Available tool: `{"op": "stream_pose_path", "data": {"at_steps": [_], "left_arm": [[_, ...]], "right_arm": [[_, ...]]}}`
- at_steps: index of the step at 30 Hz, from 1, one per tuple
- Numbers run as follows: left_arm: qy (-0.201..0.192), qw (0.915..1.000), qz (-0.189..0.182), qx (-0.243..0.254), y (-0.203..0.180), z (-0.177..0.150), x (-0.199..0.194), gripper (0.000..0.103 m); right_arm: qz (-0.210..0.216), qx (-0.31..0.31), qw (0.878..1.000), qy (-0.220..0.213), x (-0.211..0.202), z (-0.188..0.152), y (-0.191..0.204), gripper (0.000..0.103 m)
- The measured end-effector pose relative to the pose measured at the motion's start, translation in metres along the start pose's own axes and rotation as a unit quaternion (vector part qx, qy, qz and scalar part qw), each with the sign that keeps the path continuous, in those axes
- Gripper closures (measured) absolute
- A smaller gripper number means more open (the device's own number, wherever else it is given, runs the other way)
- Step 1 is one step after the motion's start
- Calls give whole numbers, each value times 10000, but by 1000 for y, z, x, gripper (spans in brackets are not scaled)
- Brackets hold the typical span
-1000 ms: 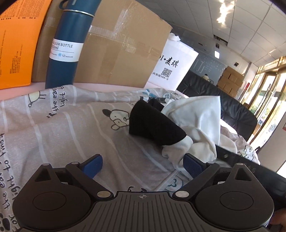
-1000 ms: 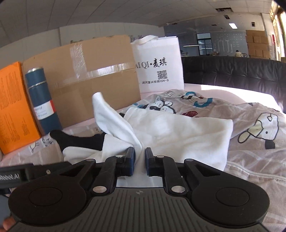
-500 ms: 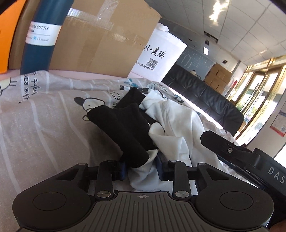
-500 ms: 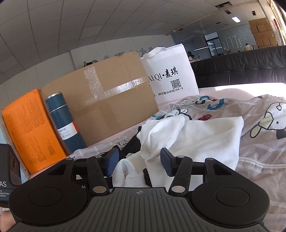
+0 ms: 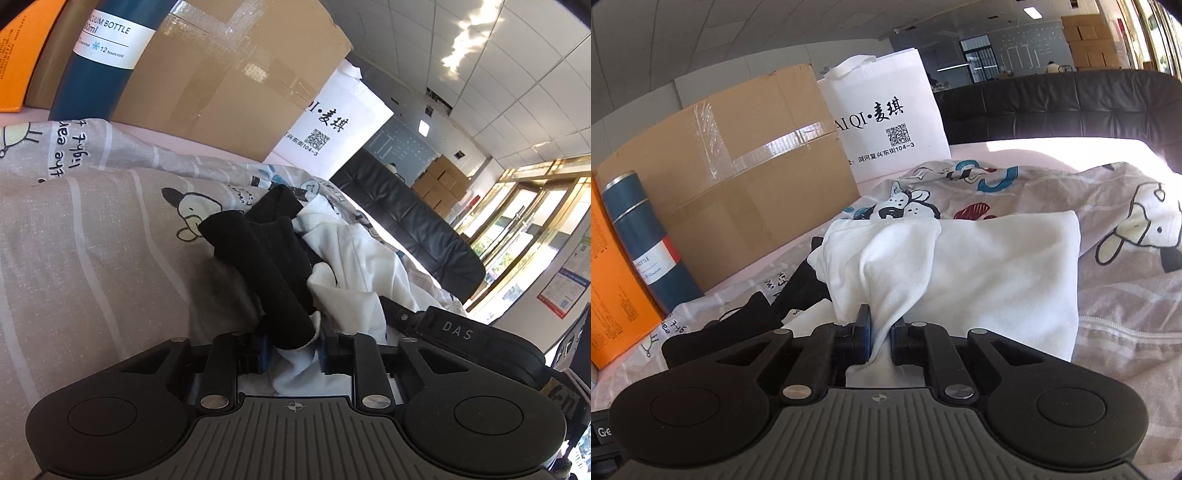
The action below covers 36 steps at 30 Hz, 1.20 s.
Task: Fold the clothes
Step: 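Grasp the white T-shirt with the left gripper while the right gripper grasps it too, then lift the white T-shirt with both grippers and shake it out in the air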
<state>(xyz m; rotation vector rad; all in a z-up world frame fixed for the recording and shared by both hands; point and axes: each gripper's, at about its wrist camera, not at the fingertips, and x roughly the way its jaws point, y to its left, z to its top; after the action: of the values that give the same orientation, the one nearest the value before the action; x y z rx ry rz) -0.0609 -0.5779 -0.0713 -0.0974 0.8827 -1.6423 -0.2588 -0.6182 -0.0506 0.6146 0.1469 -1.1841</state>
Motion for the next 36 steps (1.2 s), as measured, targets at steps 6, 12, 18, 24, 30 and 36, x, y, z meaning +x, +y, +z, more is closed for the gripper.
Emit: {"op": "stream_pose_path", "data": {"at_steps": [6,12,18,24,30,36], "left_arm": [[-1095,9937,-48,222,-11,-8,-44,94],[-1464,9869,-264,623,-33,-15,-104,94],[-2294,9714,-190,587,-29,-9,-193,94],[-3304,9385,518,862,-23,-7,-305,94],[-4104,8954,1418,986,-12,-18,-410,103],[-3580,9009,2048,1348,-7,-49,-455,103]], "right_arm": [[344,453,9947,-857,-44,-1,-4,95],[1126,1022,9807,-1231,-101,8,14,95],[2005,1151,9609,-1527,-154,15,45,95],[2919,1126,9392,-1415,-182,13,82,95],[3288,1262,9286,-1167,-180,2,117,95],[3409,1232,9268,-985,-191,-25,134,96]]}}
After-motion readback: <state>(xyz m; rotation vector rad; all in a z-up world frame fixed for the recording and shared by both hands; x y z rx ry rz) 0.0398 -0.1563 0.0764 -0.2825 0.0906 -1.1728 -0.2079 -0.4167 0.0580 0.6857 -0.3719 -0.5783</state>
